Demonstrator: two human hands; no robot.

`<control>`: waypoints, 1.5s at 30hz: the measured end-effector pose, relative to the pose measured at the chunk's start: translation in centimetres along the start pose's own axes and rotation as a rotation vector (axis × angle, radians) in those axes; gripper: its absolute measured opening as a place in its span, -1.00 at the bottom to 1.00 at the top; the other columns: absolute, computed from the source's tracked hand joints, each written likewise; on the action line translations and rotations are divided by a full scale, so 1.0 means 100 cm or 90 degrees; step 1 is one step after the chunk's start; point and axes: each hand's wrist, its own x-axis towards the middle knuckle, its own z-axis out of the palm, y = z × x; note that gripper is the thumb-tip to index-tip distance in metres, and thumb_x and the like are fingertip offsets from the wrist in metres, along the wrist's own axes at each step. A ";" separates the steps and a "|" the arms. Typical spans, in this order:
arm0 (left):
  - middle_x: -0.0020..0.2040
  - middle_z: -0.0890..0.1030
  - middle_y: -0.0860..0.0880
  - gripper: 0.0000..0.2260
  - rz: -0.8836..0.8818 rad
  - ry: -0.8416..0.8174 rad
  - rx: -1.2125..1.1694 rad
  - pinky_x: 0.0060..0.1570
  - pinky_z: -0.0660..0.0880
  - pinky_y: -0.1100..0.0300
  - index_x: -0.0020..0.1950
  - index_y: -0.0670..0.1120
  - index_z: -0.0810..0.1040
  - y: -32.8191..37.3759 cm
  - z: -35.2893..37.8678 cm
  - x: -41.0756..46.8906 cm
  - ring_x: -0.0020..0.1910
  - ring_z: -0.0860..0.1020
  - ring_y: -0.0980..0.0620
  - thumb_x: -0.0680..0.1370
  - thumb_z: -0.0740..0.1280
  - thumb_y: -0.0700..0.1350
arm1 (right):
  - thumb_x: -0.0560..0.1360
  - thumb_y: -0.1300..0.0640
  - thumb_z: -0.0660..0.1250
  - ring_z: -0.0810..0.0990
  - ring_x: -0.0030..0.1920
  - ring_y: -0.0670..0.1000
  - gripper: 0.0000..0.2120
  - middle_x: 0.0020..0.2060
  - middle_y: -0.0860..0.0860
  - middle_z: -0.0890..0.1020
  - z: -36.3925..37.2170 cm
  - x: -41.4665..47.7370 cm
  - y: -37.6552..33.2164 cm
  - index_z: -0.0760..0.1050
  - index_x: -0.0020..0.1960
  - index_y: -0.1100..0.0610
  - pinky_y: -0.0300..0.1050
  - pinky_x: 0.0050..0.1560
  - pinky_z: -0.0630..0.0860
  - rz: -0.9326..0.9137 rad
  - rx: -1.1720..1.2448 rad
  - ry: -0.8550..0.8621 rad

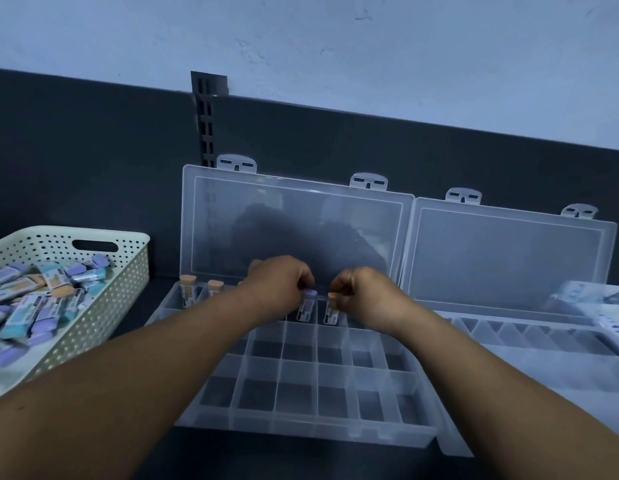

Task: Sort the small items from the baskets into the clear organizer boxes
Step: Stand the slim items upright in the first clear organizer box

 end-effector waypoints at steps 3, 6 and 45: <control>0.11 0.62 0.04 -0.83 0.006 0.009 -0.016 0.21 0.43 -0.04 0.11 0.06 0.62 -0.002 0.000 0.000 0.14 0.54 -0.03 0.53 0.38 -0.02 | 0.49 0.03 0.41 0.60 -0.10 0.03 -0.88 -0.12 0.00 0.65 -0.002 -0.002 0.000 0.59 0.01 0.02 -0.07 -0.03 0.56 -0.002 0.005 0.009; 0.09 0.62 0.04 -0.78 0.016 0.020 -0.024 0.20 0.43 -0.02 0.12 0.06 0.61 -0.004 -0.004 -0.003 0.12 0.54 -0.04 0.50 0.40 0.06 | 0.46 0.05 0.45 0.59 -0.08 0.01 -0.85 -0.11 -0.02 0.64 -0.007 -0.004 -0.003 0.57 0.00 0.02 -0.13 -0.04 0.53 -0.008 0.003 0.020; 0.10 0.56 -0.02 -0.60 -0.010 -0.012 0.218 -0.02 0.43 0.13 0.15 0.08 0.52 -0.270 -0.116 -0.159 0.10 0.49 -0.07 0.34 0.43 0.12 | 0.39 0.00 0.44 0.52 0.14 0.11 -0.49 0.22 0.08 0.45 0.136 0.062 -0.319 0.45 0.31 0.02 0.00 0.13 0.53 -0.311 -0.302 -0.187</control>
